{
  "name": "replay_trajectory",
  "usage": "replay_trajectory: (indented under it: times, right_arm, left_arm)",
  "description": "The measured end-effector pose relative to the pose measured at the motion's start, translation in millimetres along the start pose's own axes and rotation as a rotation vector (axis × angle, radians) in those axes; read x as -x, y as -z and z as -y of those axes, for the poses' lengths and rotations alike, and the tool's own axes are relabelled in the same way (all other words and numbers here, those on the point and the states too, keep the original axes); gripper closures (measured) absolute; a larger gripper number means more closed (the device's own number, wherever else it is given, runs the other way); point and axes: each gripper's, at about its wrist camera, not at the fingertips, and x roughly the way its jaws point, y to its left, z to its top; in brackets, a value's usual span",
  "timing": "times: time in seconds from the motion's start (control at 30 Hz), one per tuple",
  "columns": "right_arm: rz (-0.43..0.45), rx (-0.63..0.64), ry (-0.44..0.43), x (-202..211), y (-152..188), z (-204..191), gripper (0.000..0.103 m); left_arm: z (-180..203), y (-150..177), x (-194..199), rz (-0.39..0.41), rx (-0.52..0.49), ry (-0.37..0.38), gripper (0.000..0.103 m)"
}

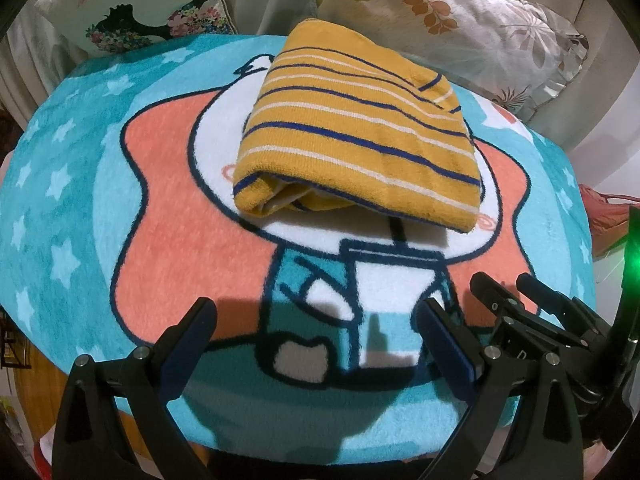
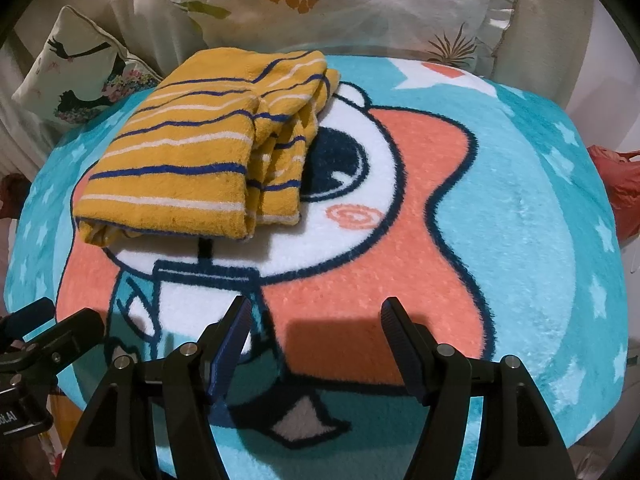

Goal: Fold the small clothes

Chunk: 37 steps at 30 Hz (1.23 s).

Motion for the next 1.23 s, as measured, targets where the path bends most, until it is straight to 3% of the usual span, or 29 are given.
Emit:
replay_trajectory:
  times: [1.23]
  right_arm:
    - [0.016,0.012,0.012,3.6,1.2,-2.3,0.030]
  left_arm:
    - [-4.4,3.6,0.9,-0.010,0.014,0.005,0.004]
